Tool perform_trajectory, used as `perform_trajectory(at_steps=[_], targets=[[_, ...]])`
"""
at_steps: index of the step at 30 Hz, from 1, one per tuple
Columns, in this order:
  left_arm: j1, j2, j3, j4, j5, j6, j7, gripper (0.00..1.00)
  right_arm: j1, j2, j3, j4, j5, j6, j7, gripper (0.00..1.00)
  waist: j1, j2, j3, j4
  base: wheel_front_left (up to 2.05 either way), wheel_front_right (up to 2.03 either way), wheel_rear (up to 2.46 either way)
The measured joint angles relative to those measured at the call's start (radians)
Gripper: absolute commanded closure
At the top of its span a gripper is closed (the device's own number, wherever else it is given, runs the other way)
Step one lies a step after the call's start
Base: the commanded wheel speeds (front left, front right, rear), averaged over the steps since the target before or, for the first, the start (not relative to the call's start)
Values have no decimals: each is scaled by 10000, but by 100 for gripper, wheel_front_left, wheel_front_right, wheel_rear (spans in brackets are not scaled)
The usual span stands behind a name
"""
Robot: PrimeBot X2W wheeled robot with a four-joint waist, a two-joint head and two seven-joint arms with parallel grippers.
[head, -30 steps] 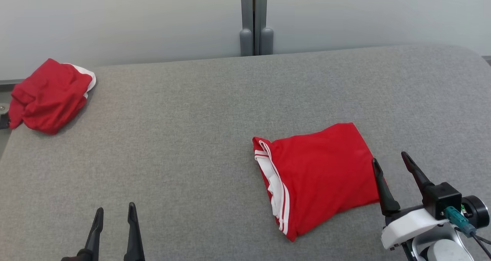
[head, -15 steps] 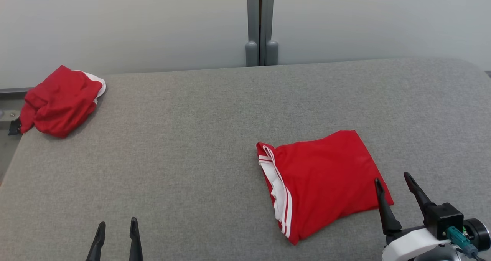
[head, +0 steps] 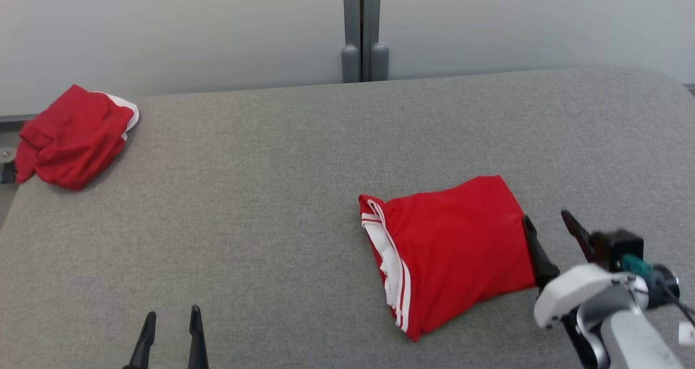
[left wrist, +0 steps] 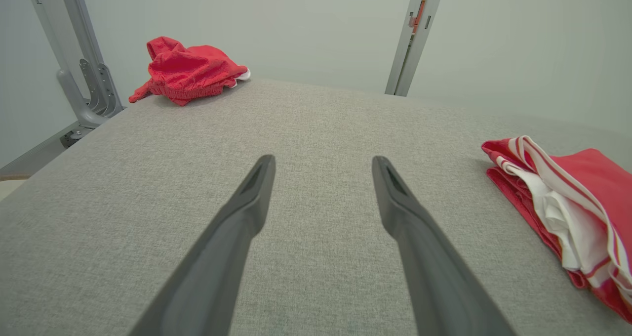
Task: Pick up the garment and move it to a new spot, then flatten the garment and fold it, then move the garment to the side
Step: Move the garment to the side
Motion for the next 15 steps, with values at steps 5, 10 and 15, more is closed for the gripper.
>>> perform_trajectory(at_steps=[5, 10, 15], targets=[[-462, -2, -123, 42, 77, -134, 0, 0, -2046, -922, 393, 234, 644, 0, 2882, 0, 0, 0, 521, 2, 0, 0, 0], [-1046, -2, -238, 142, 174, -278, 0, 0, -3085, -1246, 516, 1099, 982, 0, 5018, 0, 0, 0, 1133, 114, 0, 0, 0], [-1488, -2, -376, 249, 192, -362, 0, 0, -3468, -1406, 491, 2307, 924, -2, 5588, 0, 0, 0, 1650, 441, 0, 0, 0]])
